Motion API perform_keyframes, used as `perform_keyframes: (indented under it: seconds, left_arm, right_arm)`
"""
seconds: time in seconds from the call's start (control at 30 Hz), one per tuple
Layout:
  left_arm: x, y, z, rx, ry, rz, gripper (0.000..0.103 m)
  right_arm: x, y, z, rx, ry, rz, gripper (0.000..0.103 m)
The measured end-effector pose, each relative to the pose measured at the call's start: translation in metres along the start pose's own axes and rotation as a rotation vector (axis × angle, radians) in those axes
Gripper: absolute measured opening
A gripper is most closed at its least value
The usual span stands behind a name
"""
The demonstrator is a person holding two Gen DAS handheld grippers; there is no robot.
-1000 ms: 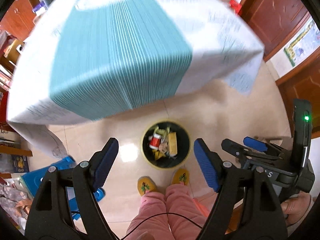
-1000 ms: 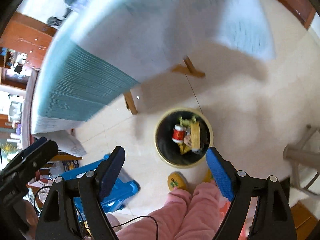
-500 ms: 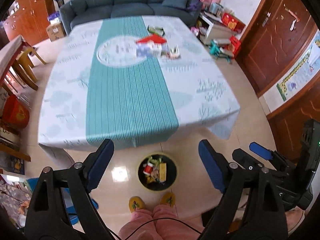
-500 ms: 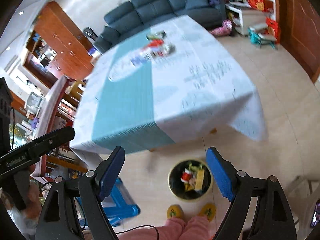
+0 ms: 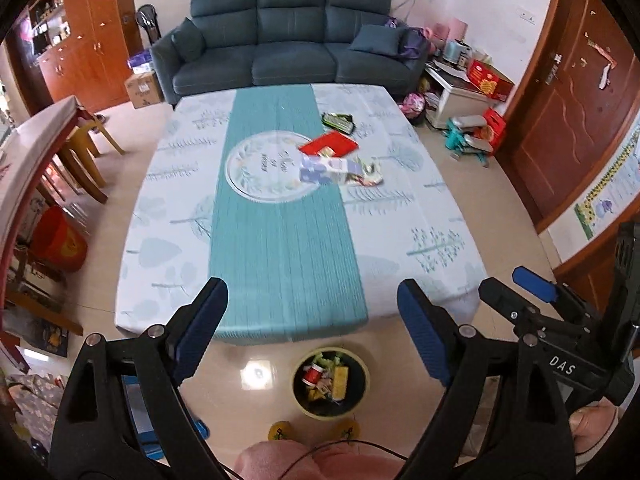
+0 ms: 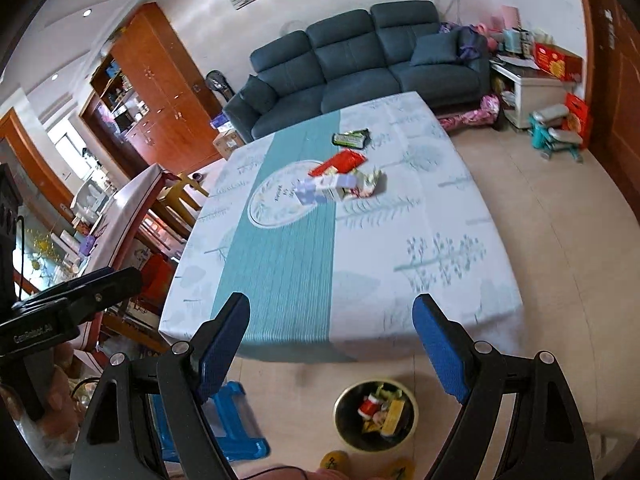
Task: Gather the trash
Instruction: 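Move both tools back toward the table and the remaining trash, then grasp the lavender-white box with the left tool while the right tool grasps the green-white packet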
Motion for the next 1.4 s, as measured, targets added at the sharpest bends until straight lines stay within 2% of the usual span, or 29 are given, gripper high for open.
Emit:
perform_keyframes:
  seconds: [0.2,0.33,0.43,0.57,0.73,0.9,1.07,1.17,1.23,1.33,1.4]
  left_arm:
    - [0.035,-0.010,0.020,0.010,-0.005,0.037,0.085]
    - [0.069,-0.011,0.058,-0.009,-0.024,0.112,0.085]
    - [0.103,-0.004,0.103,-0.047,-0.062,0.182,0.085]
    - [0.143,0.011,0.171,-0.103,-0.126,0.311,0.085]
    - [0.178,0.037,0.263,-0.157,-0.209,0.551,0.085]
    - [0.182,0.058,0.339,-0.195,-0.306,0.706,0.084]
    - [0.170,0.069,0.375,-0.241,-0.375,0.787,0.083]
    - [0.165,0.072,0.391,-0.256,-0.410,0.821,0.075]
    - [0.160,0.072,0.396,-0.255,-0.437,0.834,0.066]
    - [0.154,0.071,0.407,-0.249,-0.463,0.842,0.061]
    - [0.154,0.070,0.409,-0.258,-0.463,0.836,0.057]
  right_arm:
    - [0.030,0.006,0.034,0.022,-0.021,0.003,0.085]
    - [0.047,0.015,0.067,-0.002,-0.031,0.002,0.085]
    - [0.061,0.026,0.097,-0.041,-0.037,0.034,0.084]
    - [0.081,0.050,0.150,-0.110,-0.062,0.151,0.073]
    - [0.096,0.076,0.208,-0.131,-0.085,0.324,0.065]
    - [0.106,0.102,0.266,-0.148,-0.106,0.447,0.058]
    - [0.119,0.123,0.316,-0.134,-0.130,0.500,0.051]
    - [0.122,0.126,0.339,-0.129,-0.165,0.490,0.041]
    - [0.122,0.125,0.352,-0.128,-0.181,0.488,0.037]
    - [0.124,0.123,0.359,-0.110,-0.178,0.487,0.021]
    - [0.123,0.120,0.362,-0.100,-0.174,0.488,0.006]
Point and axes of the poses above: each gripper's, at about its wrist camera, not at the fingertips, and z roughly the way its jaws point, y to its right, x to its top, the point moved 1 cm from there along z, roughly the way its jaws point, and after that the axes turned 7 degrees about -z, right-handed, at the moved point
